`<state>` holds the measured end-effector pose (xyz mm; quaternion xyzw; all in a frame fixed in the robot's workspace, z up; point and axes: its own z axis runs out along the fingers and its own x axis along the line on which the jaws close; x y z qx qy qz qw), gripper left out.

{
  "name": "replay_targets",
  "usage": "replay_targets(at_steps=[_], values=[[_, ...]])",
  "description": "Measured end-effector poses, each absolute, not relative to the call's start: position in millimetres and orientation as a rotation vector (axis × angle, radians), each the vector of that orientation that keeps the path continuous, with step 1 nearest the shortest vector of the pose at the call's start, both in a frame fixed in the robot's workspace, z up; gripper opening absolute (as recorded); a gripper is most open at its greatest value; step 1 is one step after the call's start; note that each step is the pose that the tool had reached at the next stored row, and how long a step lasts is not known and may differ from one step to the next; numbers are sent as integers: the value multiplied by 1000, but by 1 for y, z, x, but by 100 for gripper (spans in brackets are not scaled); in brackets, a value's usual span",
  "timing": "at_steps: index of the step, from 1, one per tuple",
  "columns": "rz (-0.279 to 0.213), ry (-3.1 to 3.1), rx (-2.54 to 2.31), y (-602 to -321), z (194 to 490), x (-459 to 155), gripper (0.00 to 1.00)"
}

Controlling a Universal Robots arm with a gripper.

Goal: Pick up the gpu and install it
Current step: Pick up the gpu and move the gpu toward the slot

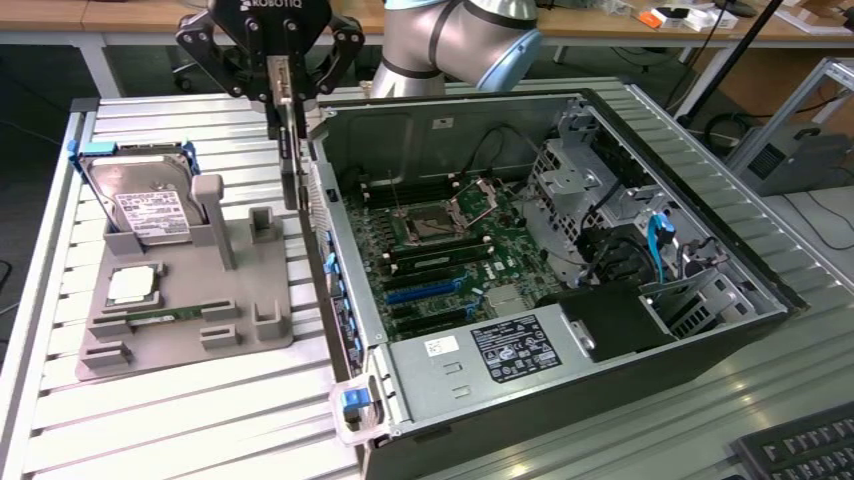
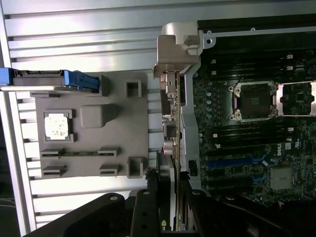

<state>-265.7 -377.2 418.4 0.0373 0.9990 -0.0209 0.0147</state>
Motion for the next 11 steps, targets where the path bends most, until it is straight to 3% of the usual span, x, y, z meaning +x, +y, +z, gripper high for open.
replay_targets(at_steps=[11], values=[[-65,3109,116,-377,418,-264,27]])
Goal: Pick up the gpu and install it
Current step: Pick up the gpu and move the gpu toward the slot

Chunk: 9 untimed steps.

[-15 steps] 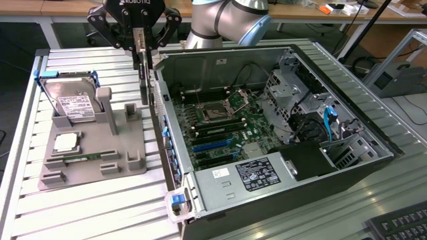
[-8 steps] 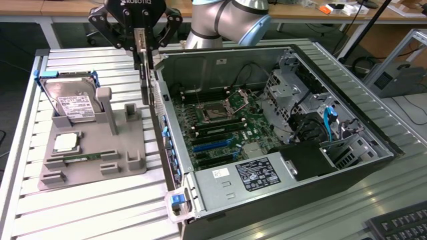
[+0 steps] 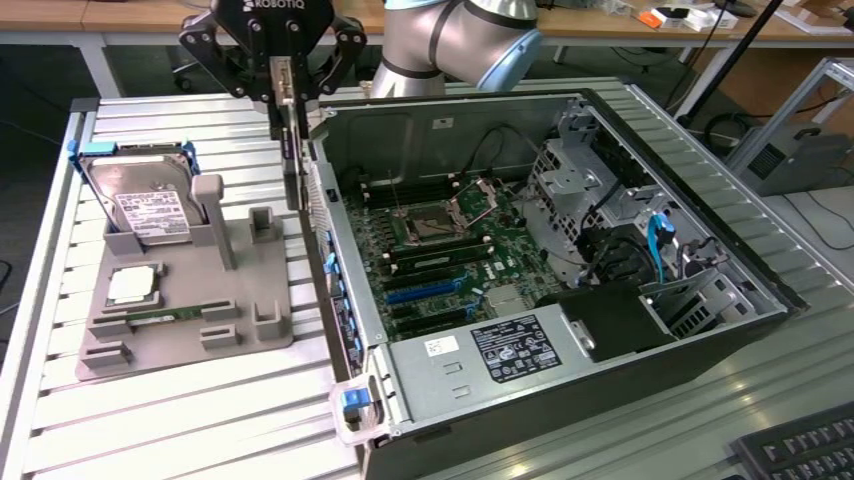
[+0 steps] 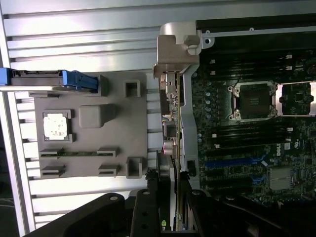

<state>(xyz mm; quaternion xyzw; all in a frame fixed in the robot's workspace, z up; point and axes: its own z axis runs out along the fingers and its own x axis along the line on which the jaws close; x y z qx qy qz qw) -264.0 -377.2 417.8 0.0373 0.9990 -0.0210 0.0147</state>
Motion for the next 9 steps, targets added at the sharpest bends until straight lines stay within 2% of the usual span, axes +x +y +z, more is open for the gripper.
replay_targets(at_steps=[9], values=[[-66,3109,116,-377,417,-262,27]])
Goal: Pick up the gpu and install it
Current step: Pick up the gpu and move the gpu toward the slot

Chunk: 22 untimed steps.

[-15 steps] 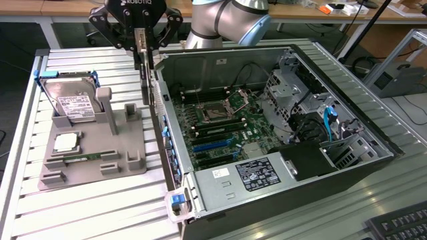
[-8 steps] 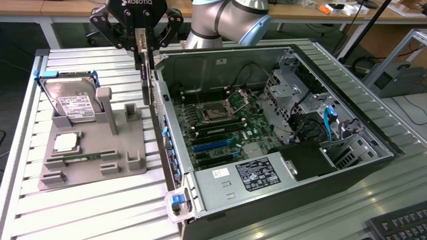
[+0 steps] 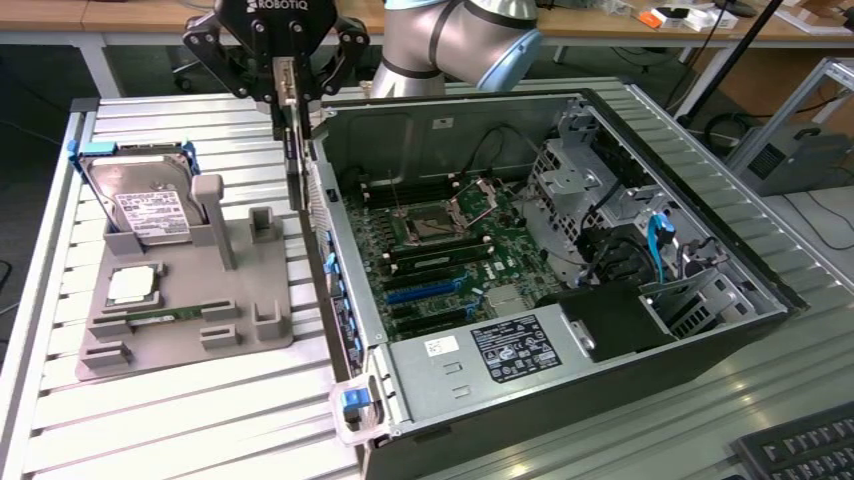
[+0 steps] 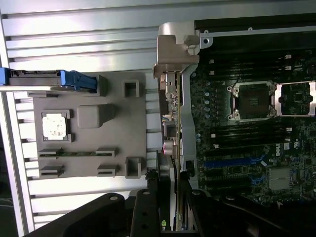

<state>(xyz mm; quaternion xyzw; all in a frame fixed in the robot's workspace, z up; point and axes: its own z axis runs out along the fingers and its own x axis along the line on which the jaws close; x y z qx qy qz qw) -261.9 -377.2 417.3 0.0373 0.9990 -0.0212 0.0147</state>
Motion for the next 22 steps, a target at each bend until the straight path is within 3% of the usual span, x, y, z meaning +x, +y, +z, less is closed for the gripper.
replay_targets(at_steps=[22], values=[[-73,3109,116,-377,416,-254,27]])
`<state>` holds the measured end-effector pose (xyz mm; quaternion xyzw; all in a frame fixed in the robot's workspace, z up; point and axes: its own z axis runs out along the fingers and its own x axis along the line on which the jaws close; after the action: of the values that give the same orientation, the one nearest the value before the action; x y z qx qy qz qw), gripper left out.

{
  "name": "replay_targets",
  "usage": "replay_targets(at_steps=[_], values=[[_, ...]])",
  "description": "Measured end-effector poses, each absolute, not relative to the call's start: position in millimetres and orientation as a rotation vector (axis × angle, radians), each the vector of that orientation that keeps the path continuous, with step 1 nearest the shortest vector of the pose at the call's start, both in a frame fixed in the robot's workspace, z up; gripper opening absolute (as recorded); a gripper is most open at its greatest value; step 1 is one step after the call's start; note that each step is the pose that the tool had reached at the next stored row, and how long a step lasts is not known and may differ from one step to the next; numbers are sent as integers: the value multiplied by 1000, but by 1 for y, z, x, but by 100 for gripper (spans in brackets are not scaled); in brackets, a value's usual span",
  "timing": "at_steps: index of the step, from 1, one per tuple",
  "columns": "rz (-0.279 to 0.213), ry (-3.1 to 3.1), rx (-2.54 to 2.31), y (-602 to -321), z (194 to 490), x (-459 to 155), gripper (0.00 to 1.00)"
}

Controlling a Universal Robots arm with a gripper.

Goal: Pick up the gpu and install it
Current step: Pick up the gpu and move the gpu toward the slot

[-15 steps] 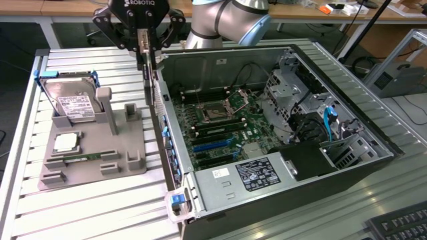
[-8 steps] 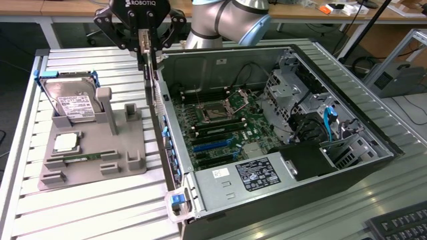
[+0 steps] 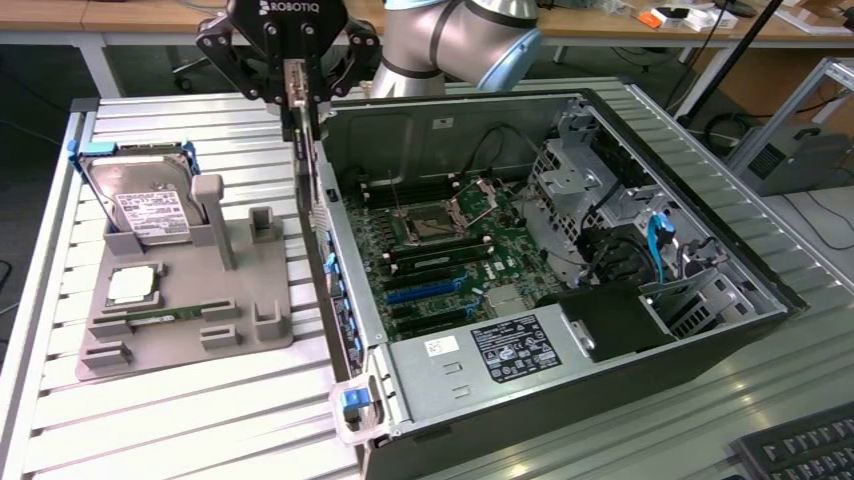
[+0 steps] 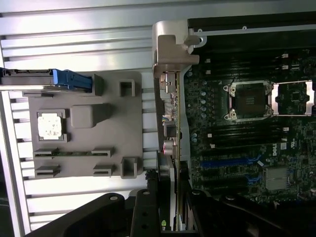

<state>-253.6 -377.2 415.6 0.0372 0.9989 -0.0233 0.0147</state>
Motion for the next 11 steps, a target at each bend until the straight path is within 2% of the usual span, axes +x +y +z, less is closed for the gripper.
replay_targets(at_steps=[11], values=[[-74,3109,116,-377,415,-250,27]])
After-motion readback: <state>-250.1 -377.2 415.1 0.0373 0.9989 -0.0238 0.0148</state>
